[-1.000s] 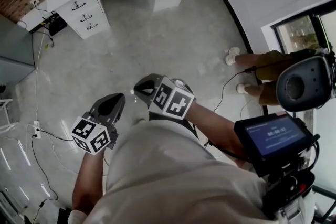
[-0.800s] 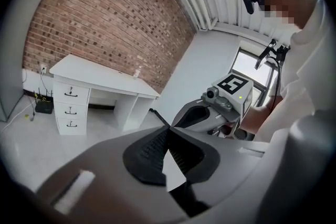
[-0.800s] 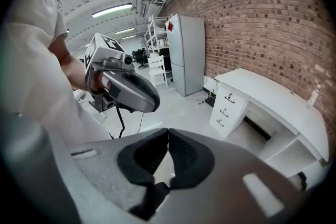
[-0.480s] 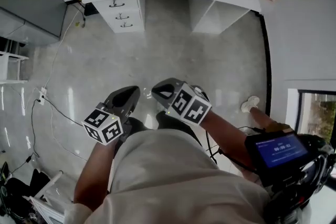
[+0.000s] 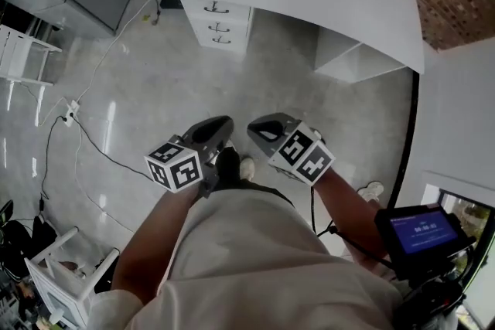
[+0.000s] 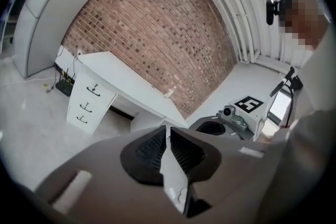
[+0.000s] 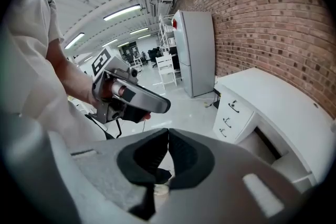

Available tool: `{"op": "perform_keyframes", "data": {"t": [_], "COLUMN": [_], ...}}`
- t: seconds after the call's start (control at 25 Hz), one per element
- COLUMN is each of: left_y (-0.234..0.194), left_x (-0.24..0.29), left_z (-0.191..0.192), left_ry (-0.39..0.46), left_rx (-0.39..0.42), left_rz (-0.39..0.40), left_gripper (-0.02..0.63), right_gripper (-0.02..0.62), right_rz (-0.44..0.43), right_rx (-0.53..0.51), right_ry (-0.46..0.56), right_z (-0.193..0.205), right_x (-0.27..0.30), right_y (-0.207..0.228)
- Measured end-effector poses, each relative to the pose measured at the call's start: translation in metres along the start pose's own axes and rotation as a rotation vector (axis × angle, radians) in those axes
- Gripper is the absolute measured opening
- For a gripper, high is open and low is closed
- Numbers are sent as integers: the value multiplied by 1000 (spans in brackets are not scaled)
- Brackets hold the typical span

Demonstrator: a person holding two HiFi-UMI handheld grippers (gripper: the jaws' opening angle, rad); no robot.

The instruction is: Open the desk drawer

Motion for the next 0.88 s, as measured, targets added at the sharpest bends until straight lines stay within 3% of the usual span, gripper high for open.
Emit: {"op": "perform_keyframes", "data": {"t": [0.28, 0.44, 0.64, 0.88], "left_y": [-107, -169, -243, -317], "left_x": [26, 50, 96, 132], "left_z": [-20, -43, -51, -67], "left_ry": [111, 151, 261, 382], "left_rx": [-195, -295, -530, -654], "left_rz": [68, 55, 77, 56], "left_gripper": [41, 41, 41, 41], "right_gripper": [3, 3, 3, 3], "right_rz": [28, 9, -107, -221], "right_rx": [-54, -64, -129, -295], "right_ry": [-75, -107, -182, -264], "right_z": [-35, -61, -78, -113], "right_x": [53, 79, 116, 168], "right_y": [35, 72, 118, 148]}}
Point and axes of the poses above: the fingertips, and each gripper's own axes: x forward along the fingers, y to its right, z out of its underside, the point moved 5 cm from there along -x, backward along the fingers, and after that the axes turned 5 degrees about -y, right-handed, at the moved point
